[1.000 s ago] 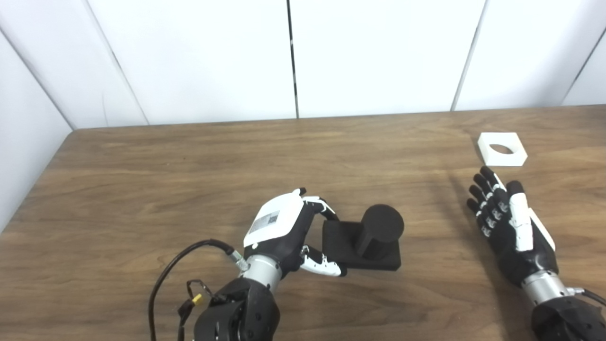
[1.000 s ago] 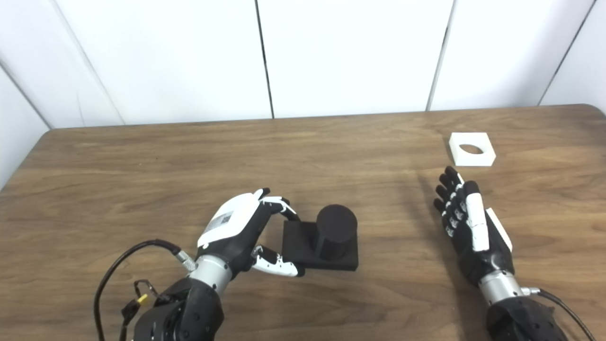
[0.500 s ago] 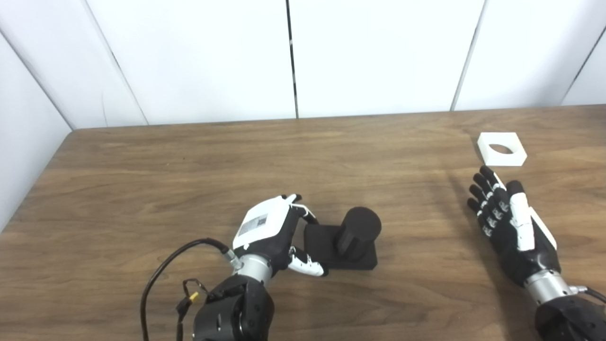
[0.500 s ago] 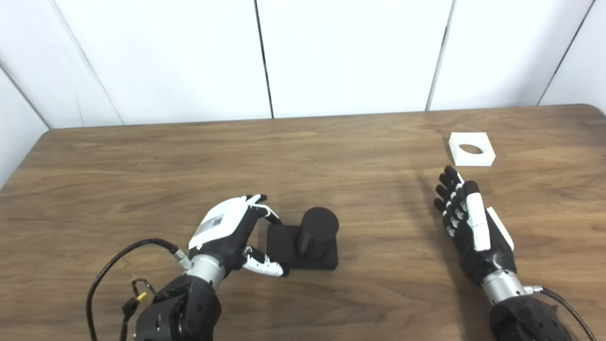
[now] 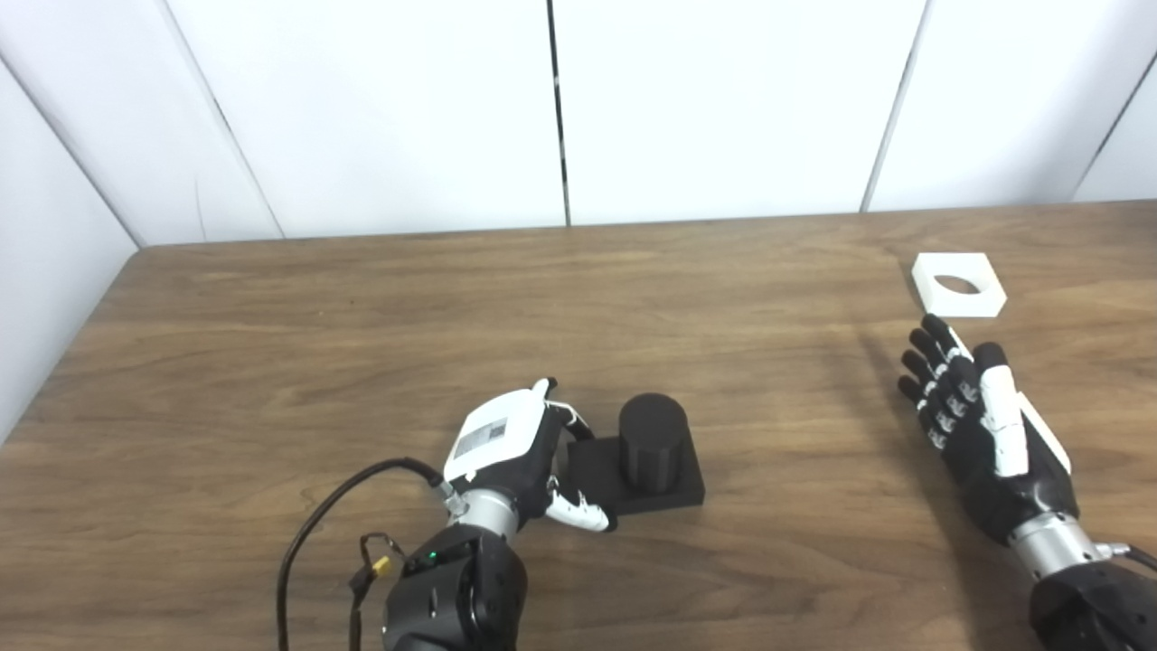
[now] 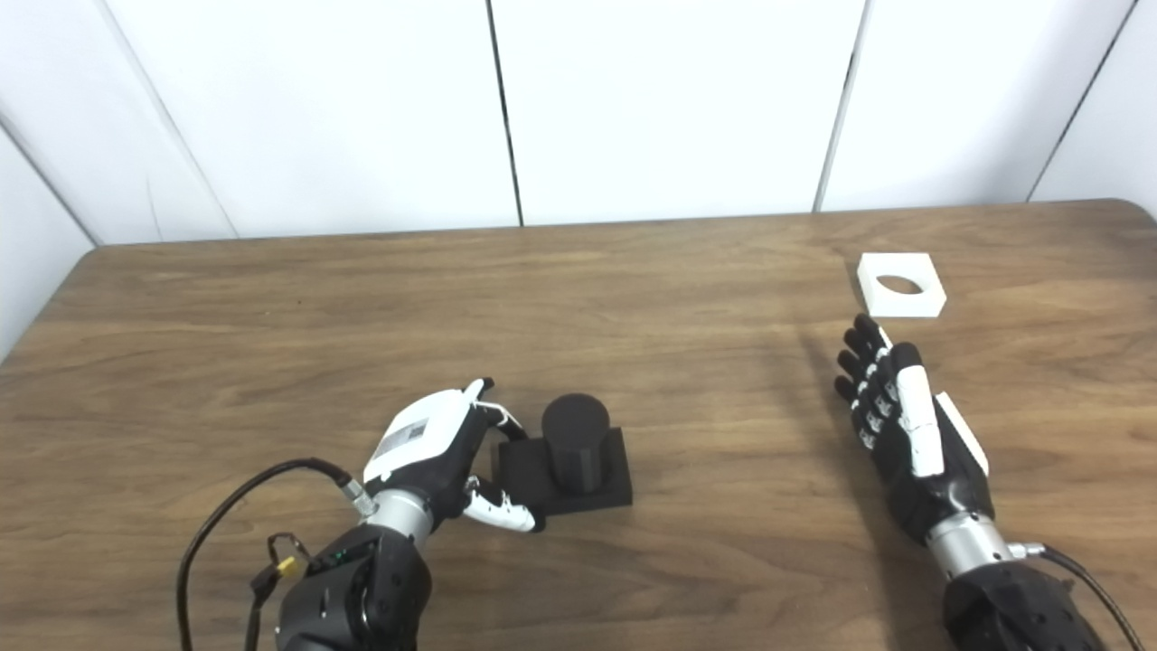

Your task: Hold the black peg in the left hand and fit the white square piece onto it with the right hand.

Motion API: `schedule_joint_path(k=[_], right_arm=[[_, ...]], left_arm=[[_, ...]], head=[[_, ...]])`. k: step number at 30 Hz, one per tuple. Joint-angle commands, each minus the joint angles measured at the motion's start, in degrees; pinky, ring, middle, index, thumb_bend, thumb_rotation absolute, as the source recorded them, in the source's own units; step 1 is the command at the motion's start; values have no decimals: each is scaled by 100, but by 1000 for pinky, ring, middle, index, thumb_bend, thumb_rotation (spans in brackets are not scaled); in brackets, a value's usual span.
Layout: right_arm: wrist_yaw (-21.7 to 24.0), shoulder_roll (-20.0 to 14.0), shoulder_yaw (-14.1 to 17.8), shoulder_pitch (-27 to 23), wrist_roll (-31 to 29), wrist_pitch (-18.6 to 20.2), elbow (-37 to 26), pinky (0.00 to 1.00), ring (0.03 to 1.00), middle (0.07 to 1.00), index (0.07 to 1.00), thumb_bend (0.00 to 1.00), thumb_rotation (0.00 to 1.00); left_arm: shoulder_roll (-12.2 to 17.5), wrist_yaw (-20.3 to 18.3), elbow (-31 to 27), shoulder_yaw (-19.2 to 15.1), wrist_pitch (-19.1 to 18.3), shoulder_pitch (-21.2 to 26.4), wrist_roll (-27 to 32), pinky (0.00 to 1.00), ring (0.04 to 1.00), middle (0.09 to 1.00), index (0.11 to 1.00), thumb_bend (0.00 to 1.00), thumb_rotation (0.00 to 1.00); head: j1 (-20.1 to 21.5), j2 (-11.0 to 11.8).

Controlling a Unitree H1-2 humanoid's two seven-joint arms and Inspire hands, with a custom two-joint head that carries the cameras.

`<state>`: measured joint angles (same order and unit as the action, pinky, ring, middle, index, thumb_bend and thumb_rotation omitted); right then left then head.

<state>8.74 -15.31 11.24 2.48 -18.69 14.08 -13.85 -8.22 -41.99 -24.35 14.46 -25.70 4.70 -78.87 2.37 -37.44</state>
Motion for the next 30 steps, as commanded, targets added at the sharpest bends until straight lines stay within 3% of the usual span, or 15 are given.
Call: schedule_joint_path(k=[1, 7, 24, 30], right_arm=[[47, -94, 47, -177, -66, -65, -218, 1000, 1000, 1000, 1000, 541, 1000], [90, -127, 58, -194, -88, -61, -232, 1000, 1000, 1000, 1000, 538, 1000], [42, -108, 60, -274, -118, 85, -338, 1000, 1000, 1000, 1000, 533, 1000], [-19, -107, 115, -397, -138, 181, -436, 1000, 1000, 1000, 1000, 566, 1000]], left_arm=[[27, 148, 208, -66, -38, 17, 8, 1000, 1000, 986, 484, 507, 56], [149, 359, 493, -87, -57, -15, 231, 1000, 1000, 988, 480, 507, 55], [414, 1495, 751, -41, -45, -227, 1282, 1000, 1000, 933, 485, 509, 57], [491, 1562, 733, -18, -105, -222, 1403, 1000, 1000, 912, 485, 510, 59]], head=[[9, -5], [8, -20], [91, -106], [172, -130]])
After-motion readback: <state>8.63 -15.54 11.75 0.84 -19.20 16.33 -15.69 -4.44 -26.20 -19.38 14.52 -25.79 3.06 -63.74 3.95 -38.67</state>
